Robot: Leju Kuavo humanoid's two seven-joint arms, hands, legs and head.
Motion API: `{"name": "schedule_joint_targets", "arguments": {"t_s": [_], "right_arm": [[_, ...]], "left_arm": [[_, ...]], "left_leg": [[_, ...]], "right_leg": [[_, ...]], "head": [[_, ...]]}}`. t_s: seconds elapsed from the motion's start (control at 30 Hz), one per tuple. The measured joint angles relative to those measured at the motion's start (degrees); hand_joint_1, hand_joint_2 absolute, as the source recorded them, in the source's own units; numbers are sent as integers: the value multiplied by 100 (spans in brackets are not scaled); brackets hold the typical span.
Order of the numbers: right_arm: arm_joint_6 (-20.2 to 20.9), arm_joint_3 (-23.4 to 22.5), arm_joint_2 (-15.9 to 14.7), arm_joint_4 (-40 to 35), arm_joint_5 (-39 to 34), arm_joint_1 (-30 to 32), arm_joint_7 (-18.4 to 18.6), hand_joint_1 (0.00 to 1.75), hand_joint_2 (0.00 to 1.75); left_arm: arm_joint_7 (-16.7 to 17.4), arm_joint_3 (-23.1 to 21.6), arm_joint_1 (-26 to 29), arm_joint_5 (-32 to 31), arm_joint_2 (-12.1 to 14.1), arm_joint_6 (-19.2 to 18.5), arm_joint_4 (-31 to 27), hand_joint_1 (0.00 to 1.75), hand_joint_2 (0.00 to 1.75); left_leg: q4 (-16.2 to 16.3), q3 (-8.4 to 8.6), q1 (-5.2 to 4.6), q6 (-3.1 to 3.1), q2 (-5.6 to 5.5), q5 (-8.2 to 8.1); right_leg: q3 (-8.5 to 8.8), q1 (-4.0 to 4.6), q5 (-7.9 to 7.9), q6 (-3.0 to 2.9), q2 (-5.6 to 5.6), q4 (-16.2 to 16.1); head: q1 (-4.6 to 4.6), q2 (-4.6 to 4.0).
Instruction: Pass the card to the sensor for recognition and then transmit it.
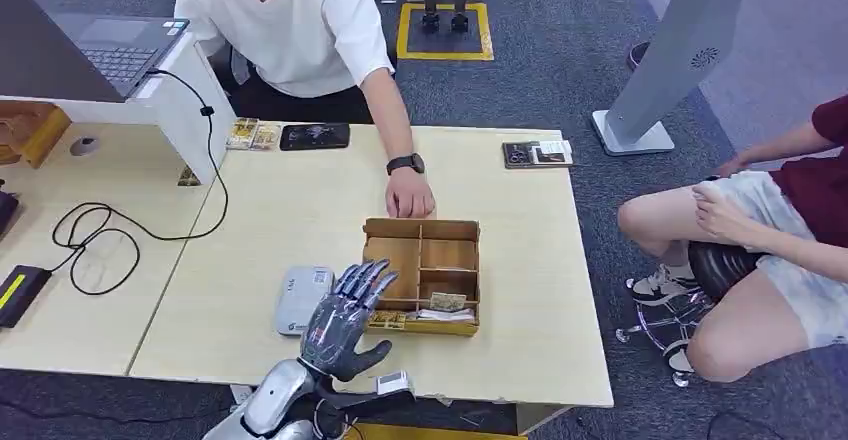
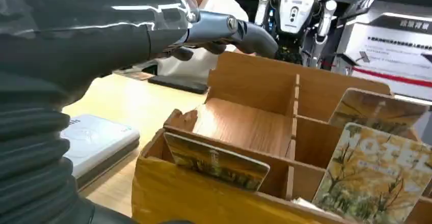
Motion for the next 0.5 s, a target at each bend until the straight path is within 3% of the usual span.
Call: {"name": "schedule_joint_targets", "arguments": {"t_s": [0.17, 0.2, 0.23, 0.27, 0.3, 0.5], "right_arm": [[42, 0, 28, 76, 33, -14, -50, 0, 175], [55, 0, 28, 79, 52, -16, -57, 0, 175], [55, 0, 31, 87, 70, -18, -61, 0, 175], [57, 0, 31, 101, 83, -18, -61, 0, 175], [66, 0, 31, 105, 87, -18, -61, 0, 175], [79, -2, 37, 131, 103, -23, -63, 0, 175]], "left_arm": [[-166, -127, -30, 122, 68, 44, 37, 0, 175], [-192, -127, -30, 135, 77, 55, 37, 7, 175], [-234, -133, -35, 162, 85, 61, 37, 108, 175], [-249, -135, -35, 181, 98, 65, 35, 108, 175], [-255, -135, -35, 188, 105, 74, 37, 175, 175], [-157, -140, -40, 30, 144, 199, 50, 175, 175]], "left_leg": [[0, 0, 0, 0, 0, 0], [0, 0, 0, 0, 0, 0], [0, 0, 0, 0, 0, 0], [0, 0, 0, 0, 0, 0], [0, 0, 0, 0, 0, 0], [0, 0, 0, 0, 0, 0]], "right_leg": [[0, 0, 0, 0, 0, 0], [0, 0, 0, 0, 0, 0], [0, 0, 0, 0, 0, 0], [0, 0, 0, 0, 0, 0], [0, 0, 0, 0, 1, 0], [0, 0, 0, 0, 0, 0]], "head": [[0, 0], [0, 0], [0, 0], [-2, 0], [-2, 0], [0, 0]]}}
